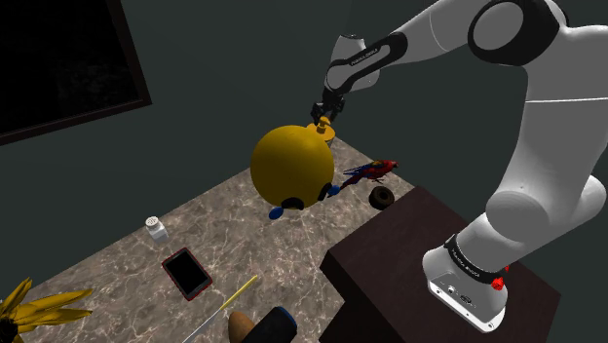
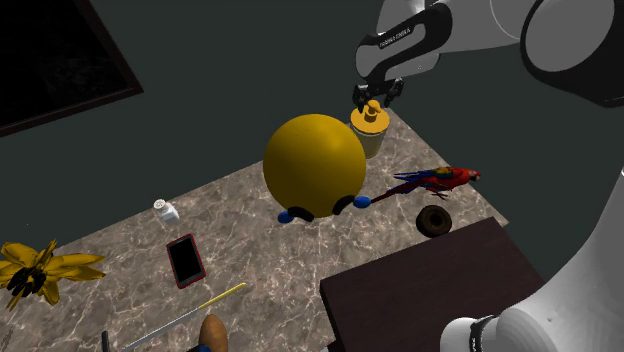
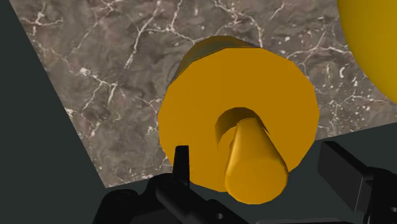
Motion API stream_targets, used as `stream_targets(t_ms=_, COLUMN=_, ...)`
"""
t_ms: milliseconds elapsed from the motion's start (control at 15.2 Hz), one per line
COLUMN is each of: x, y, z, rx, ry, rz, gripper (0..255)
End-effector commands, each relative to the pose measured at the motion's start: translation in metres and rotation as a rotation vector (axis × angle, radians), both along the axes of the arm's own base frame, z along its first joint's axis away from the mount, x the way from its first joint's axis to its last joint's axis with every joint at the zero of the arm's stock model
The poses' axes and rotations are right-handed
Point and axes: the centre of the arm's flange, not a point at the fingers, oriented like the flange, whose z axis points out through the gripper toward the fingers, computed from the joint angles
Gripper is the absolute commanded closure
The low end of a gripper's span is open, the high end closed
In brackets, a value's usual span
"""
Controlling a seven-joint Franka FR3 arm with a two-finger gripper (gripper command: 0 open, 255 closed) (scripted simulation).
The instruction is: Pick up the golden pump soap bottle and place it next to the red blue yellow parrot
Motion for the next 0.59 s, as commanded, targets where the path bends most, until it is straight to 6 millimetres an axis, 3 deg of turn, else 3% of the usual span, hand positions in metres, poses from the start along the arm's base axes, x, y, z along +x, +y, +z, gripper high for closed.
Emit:
stream_targets(t_ms=0, x=0.000, y=0.000, z=0.000, rx=0.000, ry=0.000, rz=0.000, gripper=0)
stream_targets(t_ms=132, x=0.000, y=0.000, z=0.000, rx=0.000, ry=0.000, rz=0.000, gripper=0)
stream_targets(t_ms=396, x=-0.004, y=0.001, z=0.050, rx=0.000, ry=0.000, rz=0.000, gripper=0)
stream_targets(t_ms=528, x=-0.004, y=0.001, z=0.050, rx=0.000, ry=0.000, rz=0.000, gripper=0)
